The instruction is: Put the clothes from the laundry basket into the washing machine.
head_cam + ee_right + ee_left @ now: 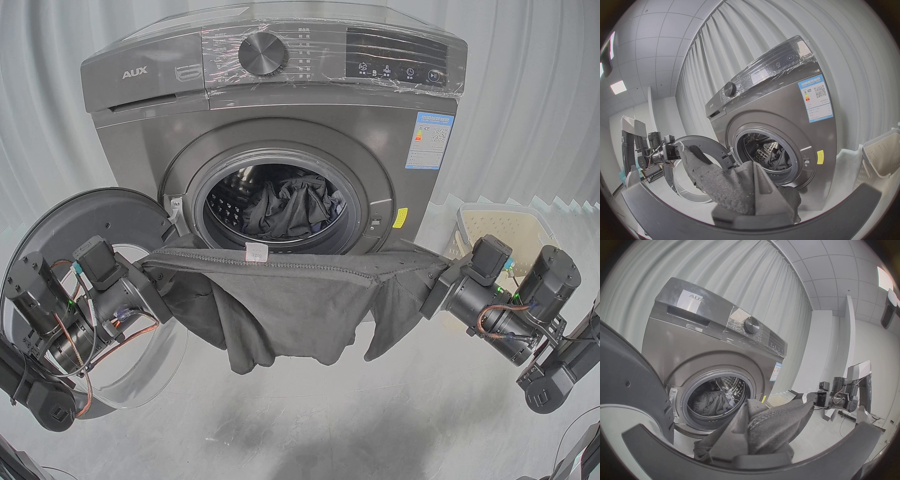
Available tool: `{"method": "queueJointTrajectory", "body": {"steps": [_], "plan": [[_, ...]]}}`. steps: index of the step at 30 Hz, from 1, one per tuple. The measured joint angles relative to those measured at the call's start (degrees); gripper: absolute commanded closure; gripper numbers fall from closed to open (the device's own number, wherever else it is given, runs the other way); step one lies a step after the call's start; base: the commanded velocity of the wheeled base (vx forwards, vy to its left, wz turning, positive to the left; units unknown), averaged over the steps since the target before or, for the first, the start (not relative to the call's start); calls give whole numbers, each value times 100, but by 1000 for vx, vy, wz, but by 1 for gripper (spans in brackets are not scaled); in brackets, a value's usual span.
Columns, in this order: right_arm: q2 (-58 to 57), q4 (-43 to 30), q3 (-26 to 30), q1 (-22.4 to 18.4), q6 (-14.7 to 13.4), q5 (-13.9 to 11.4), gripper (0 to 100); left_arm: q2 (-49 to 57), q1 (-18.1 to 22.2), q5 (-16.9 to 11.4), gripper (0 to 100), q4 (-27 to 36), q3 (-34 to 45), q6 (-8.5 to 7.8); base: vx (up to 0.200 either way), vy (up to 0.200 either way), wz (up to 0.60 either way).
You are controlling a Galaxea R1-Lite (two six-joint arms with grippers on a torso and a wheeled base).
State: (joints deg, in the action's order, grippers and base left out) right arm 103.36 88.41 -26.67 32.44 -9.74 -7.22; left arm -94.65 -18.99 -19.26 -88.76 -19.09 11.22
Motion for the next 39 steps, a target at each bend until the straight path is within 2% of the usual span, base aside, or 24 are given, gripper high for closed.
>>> {"method": "queueJointTrajectory", "body": {"steps": [12, 17, 23, 30, 31, 35, 39], "plan": [[-118, -9, -17, 69, -2, 137, 100, 140, -339, 13, 100, 9, 0, 17, 0, 0, 0], [-130, -13, 154, 206, 9, 132, 100, 134, -584, 196, 100, 13, -17, 20, 0, 0, 0], [-113, -20, 645, 724, 52, 134, 100, 46, -816, 402, 100, 11, -127, 16, 0, 0, 0], [123, -5, 937, 1467, 17, 372, 100, -37, -991, 556, 100, 11, -224, 13, 0, 0, 0], [171, -5, 962, 1548, 6, 388, 0, -41, -1019, 561, 100, 11, -227, 13, 0, 0, 0], [335, -2, 1102, 1788, -96, 492, 0, -56, -1098, 596, 100, 9, -235, 11, 0, 0, 0], [424, -13, 1557, 1907, -156, 566, 0, -63, -1122, 646, 100, 2, -246, 11, 0, 0, 0]]}}
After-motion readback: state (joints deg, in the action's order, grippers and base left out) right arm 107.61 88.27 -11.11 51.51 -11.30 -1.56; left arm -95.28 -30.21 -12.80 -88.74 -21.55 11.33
